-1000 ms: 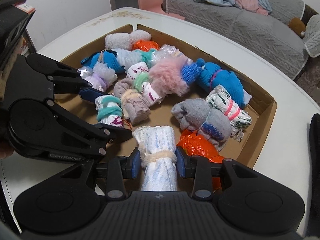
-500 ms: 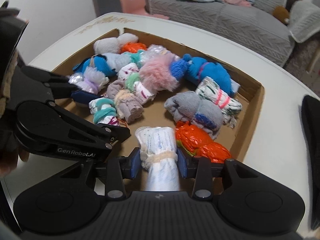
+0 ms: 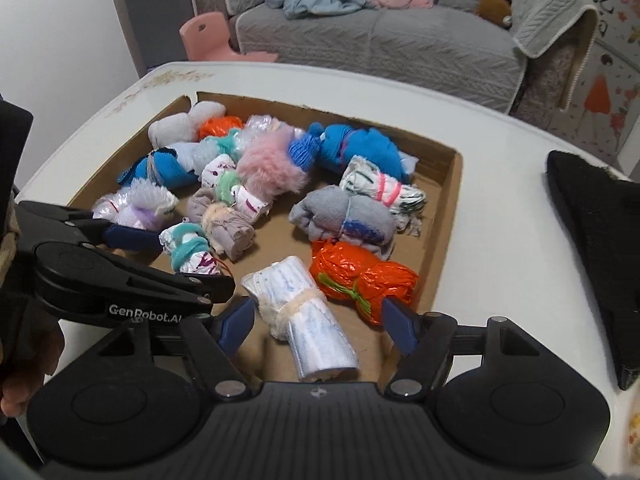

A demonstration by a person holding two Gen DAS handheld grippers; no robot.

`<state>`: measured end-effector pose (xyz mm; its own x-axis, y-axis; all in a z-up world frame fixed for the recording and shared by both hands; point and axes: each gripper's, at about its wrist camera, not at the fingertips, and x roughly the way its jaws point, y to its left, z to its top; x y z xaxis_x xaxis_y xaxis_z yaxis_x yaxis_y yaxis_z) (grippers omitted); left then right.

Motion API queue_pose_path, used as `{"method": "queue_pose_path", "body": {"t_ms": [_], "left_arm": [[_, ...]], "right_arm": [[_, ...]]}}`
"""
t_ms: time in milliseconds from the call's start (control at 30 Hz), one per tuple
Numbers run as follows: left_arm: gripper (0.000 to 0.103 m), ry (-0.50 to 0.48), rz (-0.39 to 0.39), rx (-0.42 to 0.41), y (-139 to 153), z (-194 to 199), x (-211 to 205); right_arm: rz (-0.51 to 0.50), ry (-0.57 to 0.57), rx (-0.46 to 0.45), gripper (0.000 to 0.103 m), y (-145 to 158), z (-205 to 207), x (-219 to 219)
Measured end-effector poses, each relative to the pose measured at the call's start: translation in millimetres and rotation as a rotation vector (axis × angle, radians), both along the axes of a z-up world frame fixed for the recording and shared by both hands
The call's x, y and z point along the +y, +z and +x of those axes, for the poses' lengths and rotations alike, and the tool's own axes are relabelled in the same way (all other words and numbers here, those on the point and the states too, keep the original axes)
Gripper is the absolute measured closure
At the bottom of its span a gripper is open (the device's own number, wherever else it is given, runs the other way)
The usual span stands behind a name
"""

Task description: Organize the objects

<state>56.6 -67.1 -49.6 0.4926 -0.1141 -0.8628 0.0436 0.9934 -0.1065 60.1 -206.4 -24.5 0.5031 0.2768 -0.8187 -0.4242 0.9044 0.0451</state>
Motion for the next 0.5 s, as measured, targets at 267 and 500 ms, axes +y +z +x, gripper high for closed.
{"method": "queue_pose_path", "body": {"t_ms": [267, 500], "left_arm": [[0.011, -0.008, 0.062, -0.092, 20.2, -23.9, -2.6], [0.001, 0.031, 0.068, -0.182, 45.3, -38.6, 10.6]], "right_arm": [[0.027, -0.033, -0.049, 0.020, 12.1, -21.6, -4.2], [0.055, -0.037, -0.066, 0.012, 20.5, -30.3, -2.1]]}}
